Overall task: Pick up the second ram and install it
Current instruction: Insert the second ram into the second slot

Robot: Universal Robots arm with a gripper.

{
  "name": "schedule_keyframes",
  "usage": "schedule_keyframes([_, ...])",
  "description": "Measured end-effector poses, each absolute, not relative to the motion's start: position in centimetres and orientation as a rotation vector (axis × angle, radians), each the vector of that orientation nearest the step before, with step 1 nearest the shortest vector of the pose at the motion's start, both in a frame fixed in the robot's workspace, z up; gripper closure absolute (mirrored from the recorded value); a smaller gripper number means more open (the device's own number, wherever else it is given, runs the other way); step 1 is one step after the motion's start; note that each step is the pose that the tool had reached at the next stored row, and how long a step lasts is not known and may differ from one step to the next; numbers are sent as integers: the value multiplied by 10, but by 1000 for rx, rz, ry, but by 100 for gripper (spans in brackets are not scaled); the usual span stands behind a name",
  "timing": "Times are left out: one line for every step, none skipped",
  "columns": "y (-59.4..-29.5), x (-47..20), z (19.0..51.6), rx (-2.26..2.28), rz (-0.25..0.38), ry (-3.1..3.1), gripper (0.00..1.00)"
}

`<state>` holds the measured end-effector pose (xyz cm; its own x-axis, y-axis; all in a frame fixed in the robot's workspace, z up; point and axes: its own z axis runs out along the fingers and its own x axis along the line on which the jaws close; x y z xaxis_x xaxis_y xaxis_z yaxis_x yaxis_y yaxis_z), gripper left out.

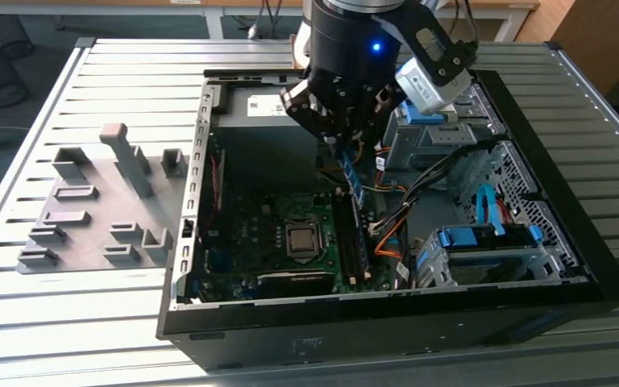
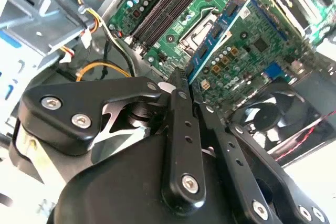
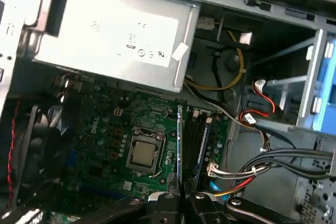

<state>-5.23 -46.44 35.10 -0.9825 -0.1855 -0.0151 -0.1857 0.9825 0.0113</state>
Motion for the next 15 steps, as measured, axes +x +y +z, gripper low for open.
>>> schedule_keyframes([-464,-52,350,-264,19,3116,86])
schedule_keyframes([-464,-52,350,-235,19,3119,86])
schedule_keyframes([-464,-52,349,-206,19,3121,86])
schedule_keyframes([-464,-52,349,-180,19,3122,86])
schedule_keyframes([-464,-52,349,-164,19,3123,86])
schedule_keyframes([-464,-52,349,-160,18,3123,86])
schedule_keyframes([-464,-52,349,-160,19,3123,86])
schedule_keyframes([-464,-52,349,-159,19,3123,86])
schedule_keyframes([-464,-52,349,-159,19,3123,86])
schedule_keyframes([-464,-52,349,-159,19,3123,86])
schedule_keyframes([-464,-52,349,-159,19,3123,86])
schedule_keyframes([-464,-52,349,-159,19,3123,86])
schedule_keyframes([-464,-52,349,-159,19,3123,86])
schedule_keyframes([-464,-52,349,-159,19,3123,86])
schedule_keyframes([-464,-52,349,-159,19,3123,86])
